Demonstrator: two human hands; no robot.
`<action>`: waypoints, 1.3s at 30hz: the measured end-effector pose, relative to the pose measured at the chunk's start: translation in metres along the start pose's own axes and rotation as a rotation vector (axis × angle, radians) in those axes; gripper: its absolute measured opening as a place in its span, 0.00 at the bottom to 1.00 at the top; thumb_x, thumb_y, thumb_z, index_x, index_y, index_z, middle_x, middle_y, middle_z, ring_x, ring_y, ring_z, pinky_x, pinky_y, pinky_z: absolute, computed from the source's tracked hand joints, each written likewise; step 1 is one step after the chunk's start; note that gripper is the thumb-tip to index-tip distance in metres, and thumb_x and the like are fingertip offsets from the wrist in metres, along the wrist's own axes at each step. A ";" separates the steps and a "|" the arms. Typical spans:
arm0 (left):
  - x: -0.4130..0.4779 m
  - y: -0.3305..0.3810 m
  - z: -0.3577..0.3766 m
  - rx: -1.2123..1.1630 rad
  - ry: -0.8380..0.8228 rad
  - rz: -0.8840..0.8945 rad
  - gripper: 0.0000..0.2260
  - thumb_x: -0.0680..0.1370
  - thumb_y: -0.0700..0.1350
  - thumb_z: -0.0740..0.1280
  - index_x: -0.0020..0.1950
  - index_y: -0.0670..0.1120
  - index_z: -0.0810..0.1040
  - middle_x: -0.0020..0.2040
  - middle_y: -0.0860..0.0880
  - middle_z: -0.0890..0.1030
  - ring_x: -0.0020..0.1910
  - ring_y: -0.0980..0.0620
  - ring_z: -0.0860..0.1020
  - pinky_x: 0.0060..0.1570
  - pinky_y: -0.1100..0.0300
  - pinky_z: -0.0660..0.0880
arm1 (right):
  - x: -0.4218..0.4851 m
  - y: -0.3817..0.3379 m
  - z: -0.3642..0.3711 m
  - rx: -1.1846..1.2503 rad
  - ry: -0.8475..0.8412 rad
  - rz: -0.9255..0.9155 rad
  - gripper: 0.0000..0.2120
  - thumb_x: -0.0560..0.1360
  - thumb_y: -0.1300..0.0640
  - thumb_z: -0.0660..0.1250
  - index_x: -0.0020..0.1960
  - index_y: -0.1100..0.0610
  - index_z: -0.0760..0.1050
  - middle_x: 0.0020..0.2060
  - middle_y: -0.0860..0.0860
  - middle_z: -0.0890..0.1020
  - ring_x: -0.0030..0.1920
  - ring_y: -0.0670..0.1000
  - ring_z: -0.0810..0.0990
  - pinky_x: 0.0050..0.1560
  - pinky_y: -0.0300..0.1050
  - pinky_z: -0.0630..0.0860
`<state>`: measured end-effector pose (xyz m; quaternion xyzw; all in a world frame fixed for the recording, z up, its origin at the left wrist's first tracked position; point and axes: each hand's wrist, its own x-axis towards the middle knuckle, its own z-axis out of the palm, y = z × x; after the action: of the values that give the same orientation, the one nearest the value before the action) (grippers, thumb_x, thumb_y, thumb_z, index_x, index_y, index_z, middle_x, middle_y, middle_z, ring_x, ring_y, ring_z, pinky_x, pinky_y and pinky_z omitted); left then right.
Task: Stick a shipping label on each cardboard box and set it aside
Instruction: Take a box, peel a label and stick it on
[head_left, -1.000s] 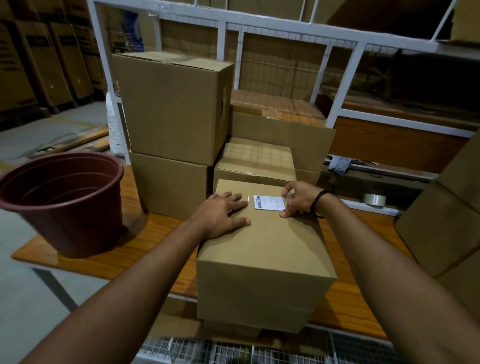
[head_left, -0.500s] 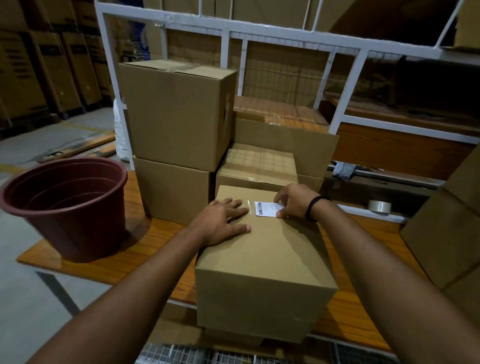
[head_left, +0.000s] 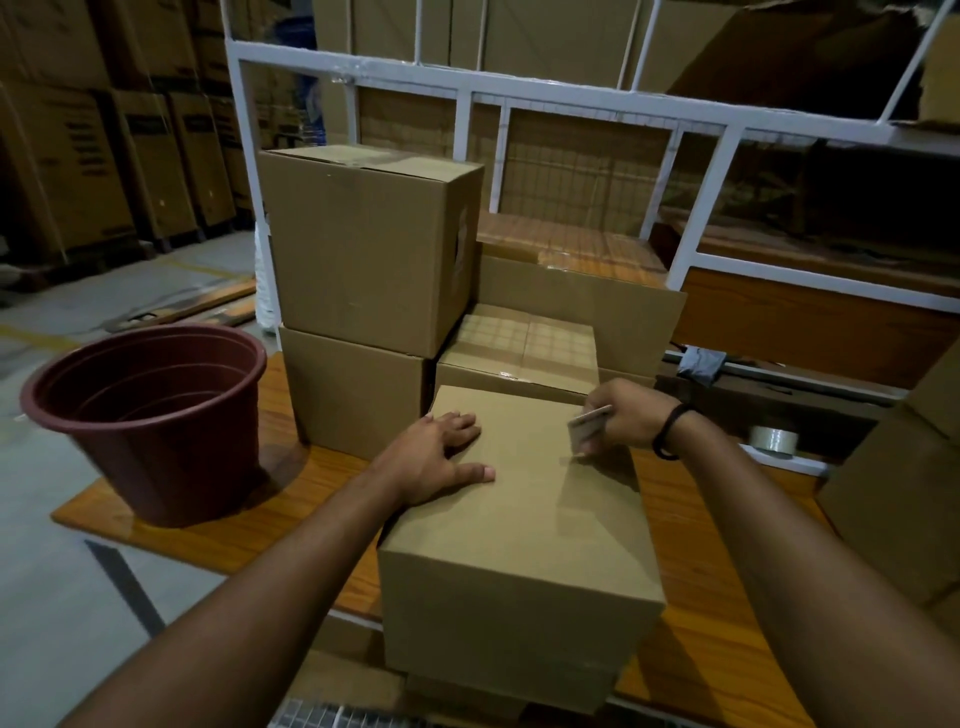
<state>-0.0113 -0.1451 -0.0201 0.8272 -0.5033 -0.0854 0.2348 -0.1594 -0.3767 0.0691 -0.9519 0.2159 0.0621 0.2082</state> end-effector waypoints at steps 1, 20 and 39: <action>0.001 -0.001 0.000 -0.001 0.000 0.000 0.34 0.75 0.64 0.65 0.77 0.51 0.63 0.78 0.54 0.59 0.77 0.57 0.54 0.75 0.56 0.47 | -0.007 0.007 -0.001 0.059 0.034 -0.010 0.10 0.69 0.57 0.76 0.49 0.52 0.79 0.46 0.50 0.81 0.49 0.49 0.78 0.46 0.44 0.77; 0.000 0.031 -0.004 -0.127 0.427 -0.075 0.14 0.78 0.54 0.67 0.59 0.49 0.82 0.52 0.53 0.84 0.49 0.58 0.80 0.47 0.63 0.76 | -0.001 -0.032 0.029 0.904 0.063 -0.027 0.12 0.66 0.68 0.76 0.48 0.62 0.81 0.39 0.56 0.84 0.37 0.53 0.81 0.37 0.43 0.79; -0.040 -0.076 -0.134 -1.166 0.184 -0.459 0.07 0.73 0.35 0.70 0.51 0.37 0.81 0.40 0.43 0.84 0.37 0.51 0.82 0.33 0.62 0.79 | 0.069 -0.168 0.075 -0.037 0.647 -0.999 0.11 0.71 0.62 0.72 0.53 0.58 0.83 0.52 0.52 0.84 0.54 0.52 0.82 0.55 0.47 0.77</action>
<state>0.0802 -0.0409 0.0576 0.6541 -0.1615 -0.3225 0.6649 -0.0260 -0.2336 0.0490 -0.9123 -0.2066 -0.3328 0.1194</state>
